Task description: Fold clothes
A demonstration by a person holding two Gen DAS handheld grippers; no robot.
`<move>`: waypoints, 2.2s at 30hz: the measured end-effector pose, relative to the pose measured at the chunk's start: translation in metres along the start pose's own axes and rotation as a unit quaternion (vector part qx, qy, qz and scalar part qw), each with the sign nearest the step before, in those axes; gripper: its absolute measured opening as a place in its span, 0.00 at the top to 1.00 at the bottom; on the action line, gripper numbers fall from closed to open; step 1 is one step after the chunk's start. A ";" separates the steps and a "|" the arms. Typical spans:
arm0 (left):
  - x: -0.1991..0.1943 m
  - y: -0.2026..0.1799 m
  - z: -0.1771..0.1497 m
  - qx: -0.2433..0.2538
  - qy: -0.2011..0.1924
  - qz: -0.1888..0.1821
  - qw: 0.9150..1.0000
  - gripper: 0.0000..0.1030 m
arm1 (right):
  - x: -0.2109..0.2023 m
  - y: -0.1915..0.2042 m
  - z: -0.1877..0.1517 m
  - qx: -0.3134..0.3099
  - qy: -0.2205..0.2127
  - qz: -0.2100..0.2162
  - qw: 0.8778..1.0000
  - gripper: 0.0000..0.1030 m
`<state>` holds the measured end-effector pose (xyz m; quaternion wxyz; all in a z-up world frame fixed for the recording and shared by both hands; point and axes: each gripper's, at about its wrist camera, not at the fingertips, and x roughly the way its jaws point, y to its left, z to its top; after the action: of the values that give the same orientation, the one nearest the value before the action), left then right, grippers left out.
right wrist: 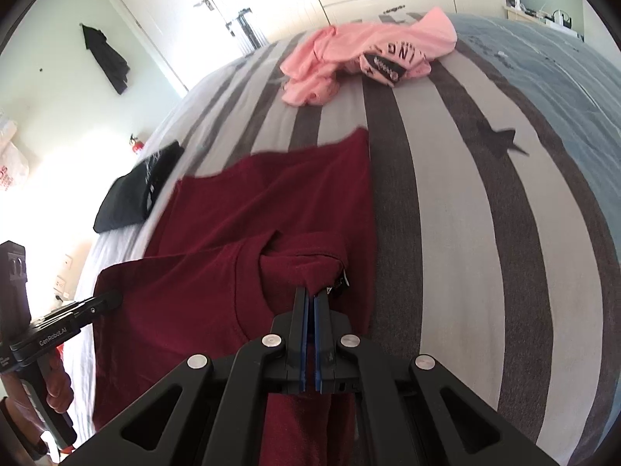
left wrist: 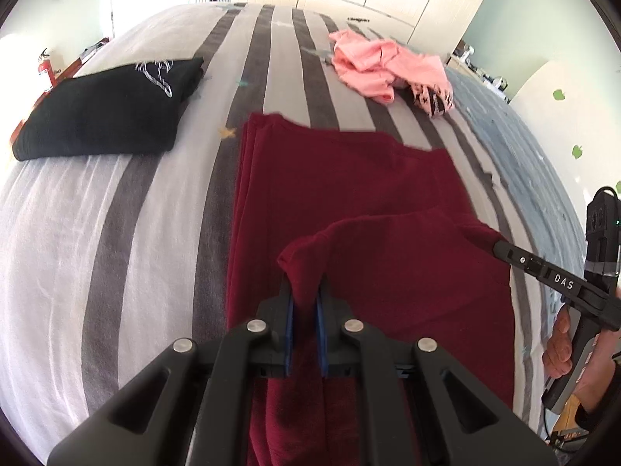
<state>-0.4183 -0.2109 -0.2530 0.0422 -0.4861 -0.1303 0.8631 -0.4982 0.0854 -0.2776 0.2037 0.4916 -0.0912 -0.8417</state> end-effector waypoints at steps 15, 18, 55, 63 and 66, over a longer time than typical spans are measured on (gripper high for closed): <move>0.046 0.005 0.061 0.005 -0.005 0.008 1.000 0.93 | 0.034 -0.004 0.063 -0.016 -0.018 -0.014 1.000 0.98; 0.058 0.005 0.060 0.009 0.004 0.018 1.000 0.93 | 0.043 -0.009 0.064 -0.019 -0.008 -0.022 1.000 0.98; 0.097 0.010 0.063 0.040 0.039 0.053 0.997 0.88 | 0.106 -0.024 0.102 -0.048 0.038 -0.076 0.995 0.92; 0.095 0.007 0.072 0.049 0.032 0.050 0.997 0.88 | 0.102 -0.026 0.098 -0.061 0.011 -0.121 0.991 0.93; 0.091 0.013 0.073 0.042 0.026 0.050 0.998 0.85 | 0.092 -0.030 0.102 -0.047 -0.003 -0.118 0.992 0.93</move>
<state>-0.5271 -0.2192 -0.2955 0.0222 -0.5119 -0.0685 0.8560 -0.6340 0.0676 -0.3100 0.1256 0.4862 0.0061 -0.8648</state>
